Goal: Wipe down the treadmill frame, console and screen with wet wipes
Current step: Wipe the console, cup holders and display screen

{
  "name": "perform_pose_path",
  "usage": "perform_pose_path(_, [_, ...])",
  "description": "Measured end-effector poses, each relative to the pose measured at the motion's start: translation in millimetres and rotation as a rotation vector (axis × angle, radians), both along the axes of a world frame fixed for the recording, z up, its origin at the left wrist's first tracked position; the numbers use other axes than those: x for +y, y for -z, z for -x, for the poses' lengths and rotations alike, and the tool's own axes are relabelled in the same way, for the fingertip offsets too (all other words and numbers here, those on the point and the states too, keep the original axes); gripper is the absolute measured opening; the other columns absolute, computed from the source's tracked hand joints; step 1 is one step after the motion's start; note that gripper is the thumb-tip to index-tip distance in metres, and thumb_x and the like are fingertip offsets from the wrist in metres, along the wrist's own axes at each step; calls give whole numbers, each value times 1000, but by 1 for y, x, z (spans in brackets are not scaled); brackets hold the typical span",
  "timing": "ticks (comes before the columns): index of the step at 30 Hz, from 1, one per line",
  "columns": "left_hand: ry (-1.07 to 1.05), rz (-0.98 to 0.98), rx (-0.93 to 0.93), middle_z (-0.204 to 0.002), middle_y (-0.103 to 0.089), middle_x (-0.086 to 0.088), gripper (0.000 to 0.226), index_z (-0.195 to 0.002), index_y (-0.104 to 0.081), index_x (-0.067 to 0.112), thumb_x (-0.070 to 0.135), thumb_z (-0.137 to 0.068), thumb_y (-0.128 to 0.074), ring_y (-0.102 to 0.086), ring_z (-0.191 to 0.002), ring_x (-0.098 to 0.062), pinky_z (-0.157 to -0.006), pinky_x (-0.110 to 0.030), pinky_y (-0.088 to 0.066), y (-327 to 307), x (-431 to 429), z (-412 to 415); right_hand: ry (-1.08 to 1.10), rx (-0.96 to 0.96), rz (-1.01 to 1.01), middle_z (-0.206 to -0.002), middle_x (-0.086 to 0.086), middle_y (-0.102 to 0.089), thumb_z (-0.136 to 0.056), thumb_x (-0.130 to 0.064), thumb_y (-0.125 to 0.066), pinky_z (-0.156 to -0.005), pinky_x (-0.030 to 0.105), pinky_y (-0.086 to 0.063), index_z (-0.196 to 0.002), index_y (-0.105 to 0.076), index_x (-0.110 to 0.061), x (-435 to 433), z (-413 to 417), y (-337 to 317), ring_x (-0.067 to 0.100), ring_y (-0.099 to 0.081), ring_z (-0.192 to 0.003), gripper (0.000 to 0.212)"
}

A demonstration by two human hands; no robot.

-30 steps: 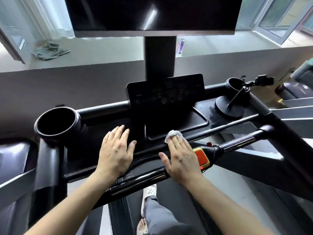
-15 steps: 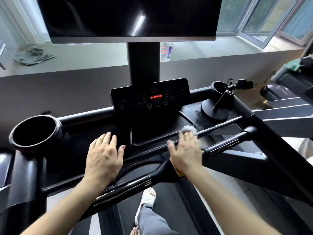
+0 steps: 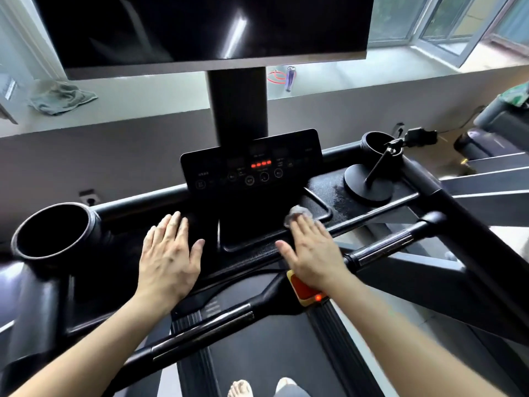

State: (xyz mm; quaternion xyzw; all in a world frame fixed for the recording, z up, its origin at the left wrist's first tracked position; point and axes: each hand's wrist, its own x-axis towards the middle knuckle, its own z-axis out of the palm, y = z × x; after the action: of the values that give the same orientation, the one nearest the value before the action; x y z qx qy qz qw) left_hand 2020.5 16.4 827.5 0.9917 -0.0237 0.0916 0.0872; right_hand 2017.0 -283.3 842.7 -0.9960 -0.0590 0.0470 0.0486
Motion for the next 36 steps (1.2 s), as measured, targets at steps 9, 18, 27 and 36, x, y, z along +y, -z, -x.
perform_pose_path(9, [-42, 47, 18, -162, -38, -9, 75, -151, -46, 4, 54, -99, -24, -26, -154, -20, -127, -43, -14, 3, -10, 9, 208, -17, -47, -165, 22, -23, -88, -78, -1, -128, 44, -6, -159, -25, -3, 6, 0, -2, 32, -10, -156, 106])
perform_pose_path(18, [-32, 93, 9, -159, -43, -11, 71, -148, -51, 3, 43, -96, -23, -33, -151, -23, -126, -43, -21, 1, -8, 8, -430, -3, -191, -169, 17, -13, -102, -57, -23, -127, 35, 6, -161, -17, -5, 103, 37, 4, 26, -4, -158, 79])
perform_pose_path(27, [-35, 87, 17, -160, -42, -10, 66, -149, -49, 4, 39, -97, -30, -33, -152, -22, -126, -39, -20, 0, -9, 10, 2, 4, 66, -170, 12, -12, -89, -74, 5, -127, 43, -1, -162, -16, -11, -48, -23, 9, 22, -3, -158, 99])
perform_pose_path(36, [-47, 71, 9, -160, -42, -9, 68, -149, -49, 5, 41, -97, -25, -32, -152, -19, -127, -40, -20, 3, -10, 11, -27, 25, -61, -169, 20, -5, -91, -78, 0, -128, 43, 5, -161, -12, -2, 27, 3, -1, 28, 5, -158, 105])
